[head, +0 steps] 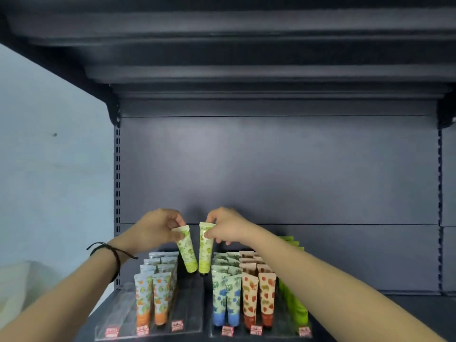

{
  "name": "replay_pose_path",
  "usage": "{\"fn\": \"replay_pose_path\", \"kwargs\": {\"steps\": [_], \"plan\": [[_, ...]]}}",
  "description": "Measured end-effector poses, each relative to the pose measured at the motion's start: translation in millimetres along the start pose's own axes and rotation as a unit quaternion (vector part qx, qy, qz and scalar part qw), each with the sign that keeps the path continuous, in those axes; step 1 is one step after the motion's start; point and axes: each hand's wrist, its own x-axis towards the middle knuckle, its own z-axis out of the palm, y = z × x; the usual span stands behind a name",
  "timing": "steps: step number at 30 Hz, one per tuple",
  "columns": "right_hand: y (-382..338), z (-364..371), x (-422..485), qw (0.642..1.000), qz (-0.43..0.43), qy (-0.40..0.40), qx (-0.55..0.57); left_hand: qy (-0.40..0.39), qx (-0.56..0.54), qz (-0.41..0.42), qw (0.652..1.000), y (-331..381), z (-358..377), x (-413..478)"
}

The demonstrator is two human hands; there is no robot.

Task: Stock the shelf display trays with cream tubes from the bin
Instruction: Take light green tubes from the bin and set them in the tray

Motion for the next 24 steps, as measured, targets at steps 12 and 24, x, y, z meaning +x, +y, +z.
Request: {"fn": "replay_pose_path", "kwargs": {"steps": [12, 24], "plan": [[17.6, 39.3, 82.4, 0.989, 0.0, -0.067, -0.134, -0.058, 0.139, -0.004, 0.989, -41.6, 44.9, 60.5], [22.9, 47.6, 102.6, 0.982, -0.019, -0.052, -0.182, -0.066, 0.208, -0.035, 0.975, -65.3, 57.5, 75.9]]}}
